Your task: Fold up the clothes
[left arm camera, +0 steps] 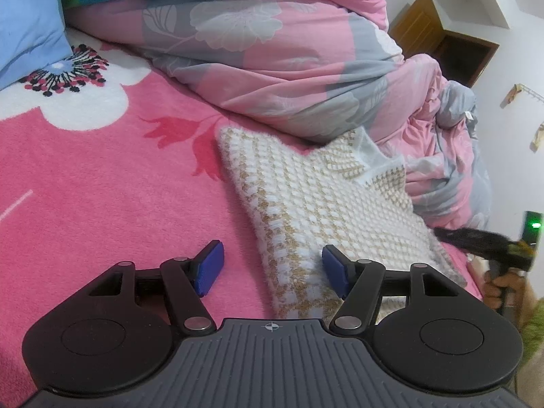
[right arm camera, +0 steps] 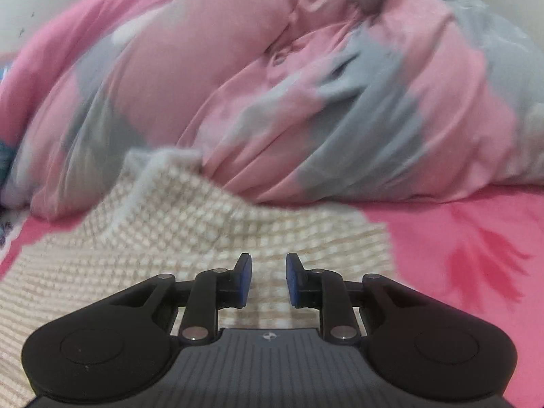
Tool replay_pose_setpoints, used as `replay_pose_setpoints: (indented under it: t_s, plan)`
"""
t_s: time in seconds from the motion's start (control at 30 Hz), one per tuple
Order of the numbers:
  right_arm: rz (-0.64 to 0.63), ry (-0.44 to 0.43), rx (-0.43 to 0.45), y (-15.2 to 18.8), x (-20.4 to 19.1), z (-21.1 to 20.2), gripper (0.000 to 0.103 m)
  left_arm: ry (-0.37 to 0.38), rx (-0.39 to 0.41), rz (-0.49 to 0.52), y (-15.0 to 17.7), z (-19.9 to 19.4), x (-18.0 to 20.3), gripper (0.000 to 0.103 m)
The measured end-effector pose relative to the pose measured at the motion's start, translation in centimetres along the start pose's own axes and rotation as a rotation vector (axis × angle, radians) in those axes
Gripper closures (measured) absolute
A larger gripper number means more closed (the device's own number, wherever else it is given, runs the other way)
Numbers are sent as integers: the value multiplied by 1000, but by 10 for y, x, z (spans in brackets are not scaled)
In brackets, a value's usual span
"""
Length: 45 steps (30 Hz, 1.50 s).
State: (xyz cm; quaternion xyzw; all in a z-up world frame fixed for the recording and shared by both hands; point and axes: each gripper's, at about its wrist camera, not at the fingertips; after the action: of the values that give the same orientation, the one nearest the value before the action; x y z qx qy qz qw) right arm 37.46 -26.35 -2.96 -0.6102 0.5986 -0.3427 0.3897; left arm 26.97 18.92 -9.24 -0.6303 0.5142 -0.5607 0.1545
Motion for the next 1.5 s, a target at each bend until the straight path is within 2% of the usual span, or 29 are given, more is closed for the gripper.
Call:
replay_pose_setpoints:
  t_s: [0.2, 0.23, 0.33, 0.47, 0.53, 0.57, 0.67, 0.77, 0.83, 0.9, 0.97, 1.03, 1.13, 1.2, 1.27, 1.33, 1.43, 1.5]
  plan:
    - [-25, 12, 1, -7, -22, -16, 77, 3, 4, -6, -1, -1, 0, 38]
    - [-30, -1, 9, -9, -27, -22, 77, 1, 4, -1, -1, -1, 1, 38]
    - [-60, -110, 55, -9, -50, -52, 77, -2, 2, 7, -1, -1, 2, 38]
    - [-210, -141, -25, 33, -81, -39, 76, 2, 1, -2, -2, -1, 0, 38]
    - [-231, -109, -17, 28, -88, -44, 76, 5, 1, -6, -2, -1, 0, 38]
    - [-222, -104, -17, 24, -91, -47, 76, 6, 0, -8, -2, -1, -1, 38]
    - [-141, -165, 5, 15, -96, -59, 76, 6, 0, -10, -2, -1, -1, 38]
    - [-188, -219, -17, 36, -115, -56, 74, 6, -1, -10, -2, 0, -1, 38]
    - [-237, -211, 11, 51, -121, -59, 73, 6, -1, -11, -2, 0, -1, 37]
    - [-200, -209, -10, 41, -121, -64, 73, 5, -1, -12, -1, 0, -1, 37]
    - [-133, -247, -6, 35, -121, -76, 73, 5, -1, -11, -2, 0, -1, 37]
    - [-217, -286, 17, 46, -136, -83, 73, 5, -2, -10, -2, 0, -1, 37]
    - [-370, -261, 23, 71, -157, -82, 73, 4, -3, -12, -2, 0, -1, 37]
    - [-346, -250, -1, 58, -161, -86, 74, 6, -2, -17, -2, 0, -2, 37]
    - [-305, -296, 49, 48, -165, -97, 74, 7, -2, -20, -2, 0, -2, 37]
    - [-329, -351, 97, 49, -180, -105, 74, 7, -3, -20, -2, 0, -2, 37]
    - [-361, -388, -25, 78, -195, -87, 73, 8, -9, -2, -2, 1, 0, 36]
    - [-352, -385, -20, 78, -195, -90, 73, 7, -12, 11, -2, 0, 1, 36]
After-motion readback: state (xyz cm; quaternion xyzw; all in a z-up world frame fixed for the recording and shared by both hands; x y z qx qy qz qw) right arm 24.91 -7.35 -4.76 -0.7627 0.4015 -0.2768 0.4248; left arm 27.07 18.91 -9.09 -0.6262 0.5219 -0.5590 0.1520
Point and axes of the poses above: each gripper's, at about its wrist camera, not at the fingertips, and z roughly the way its jaws point, x to its right, y to its underside, and after that the axes turned 11 degrees about x, right-handed
